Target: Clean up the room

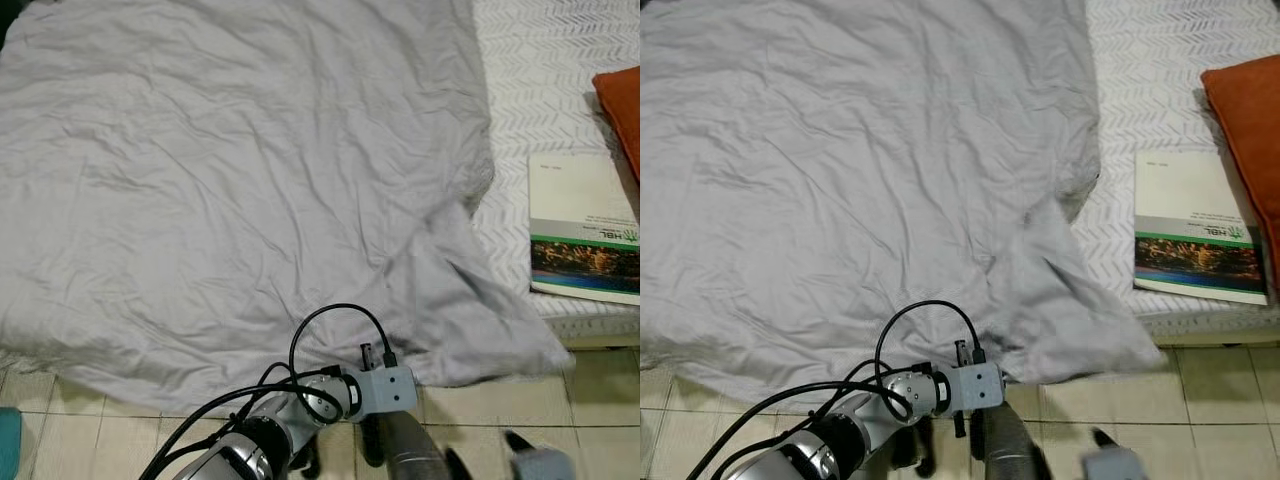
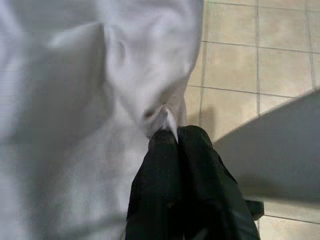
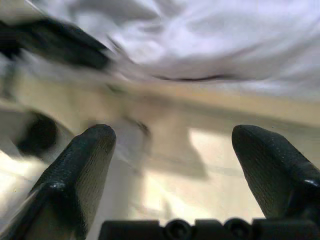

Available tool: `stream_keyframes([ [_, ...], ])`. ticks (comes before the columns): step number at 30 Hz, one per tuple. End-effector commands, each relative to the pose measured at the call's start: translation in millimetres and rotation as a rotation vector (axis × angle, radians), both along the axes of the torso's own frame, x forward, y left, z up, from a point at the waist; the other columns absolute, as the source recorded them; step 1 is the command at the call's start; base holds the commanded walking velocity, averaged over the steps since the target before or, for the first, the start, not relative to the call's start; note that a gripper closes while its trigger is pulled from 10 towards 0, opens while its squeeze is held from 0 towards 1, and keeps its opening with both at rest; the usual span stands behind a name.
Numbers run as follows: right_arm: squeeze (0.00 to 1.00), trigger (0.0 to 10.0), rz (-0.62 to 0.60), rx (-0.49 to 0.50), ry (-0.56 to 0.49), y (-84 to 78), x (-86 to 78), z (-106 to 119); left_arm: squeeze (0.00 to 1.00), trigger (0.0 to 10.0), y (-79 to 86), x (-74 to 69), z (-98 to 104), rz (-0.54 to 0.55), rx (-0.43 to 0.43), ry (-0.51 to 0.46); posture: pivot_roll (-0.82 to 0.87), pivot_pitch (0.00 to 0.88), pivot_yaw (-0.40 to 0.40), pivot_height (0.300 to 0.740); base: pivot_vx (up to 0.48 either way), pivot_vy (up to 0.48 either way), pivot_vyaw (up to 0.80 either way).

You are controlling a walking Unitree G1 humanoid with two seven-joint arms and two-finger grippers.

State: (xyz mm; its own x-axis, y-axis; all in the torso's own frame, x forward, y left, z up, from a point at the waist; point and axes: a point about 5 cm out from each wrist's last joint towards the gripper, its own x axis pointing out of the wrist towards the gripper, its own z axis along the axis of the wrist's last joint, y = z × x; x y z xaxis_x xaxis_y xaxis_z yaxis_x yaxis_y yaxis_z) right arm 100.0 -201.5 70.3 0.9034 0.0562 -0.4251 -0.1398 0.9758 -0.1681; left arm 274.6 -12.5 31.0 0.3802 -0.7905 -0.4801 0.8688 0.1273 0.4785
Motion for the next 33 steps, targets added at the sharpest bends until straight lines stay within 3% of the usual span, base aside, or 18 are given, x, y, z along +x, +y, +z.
stream_keyframes([
  [1, 0.0, 10.0, -0.05, -0.052, 0.105, -15.5, -25.3, -10, 0.0, 10.0, -39.4, -34.8, -9, -0.102, -0.031, 0.067, -0.26, 0.464, 0.087, 0.74, 0.0, 0.0, 0.0],
  [5, 0.0, 10.0, -0.061, -0.043, 0.116, -16.9, -33.5, -8, 0.0, 10.0, -39.7, -39.0, -12, -0.117, -0.02, 0.062, -0.27, 0.462, 0.082, 0.74, 0.0, 0.0, 0.0],
  [13, 0.0, 10.0, -0.014, 0.014, 0.087, 2.2, -22.6, -8, 0.0, 10.0, -32.4, -36.4, -15, -0.075, -0.025, 0.056, -0.26, 0.454, 0.08, 0.74, 0.0, 0.0, 0.0],
  [20, 0.0, 10.0, -0.005, 0.024, 0.072, 2.8, -16.3, -8, 0.0, 10.0, -26.1, -34.0, -17, -0.019, -0.042, 0.075, -0.26, 0.451, 0.074, 0.74, 0.0, 0.0, 0.0],
  [32, 0.0, 10.0, 0.001, 0.035, 0.064, 5.1, -11.3, -8, 0.0, 10.0, -21.7, -28.2, -17, 0.074, -0.079, 0.101, -0.26, 0.451, 0.07, 0.74, -0.297, 0.0, 0.0],
  [33, 0.0, 10.0, 0.006, 0.035, 0.064, 5.0, -9.9, -9, 0.79, 10.0, -21.3, -25.8, -18, 0.117, -0.072, 0.105, -0.26, 0.448, 0.066, 0.74, 0.0, 0.0, 0.0],
])
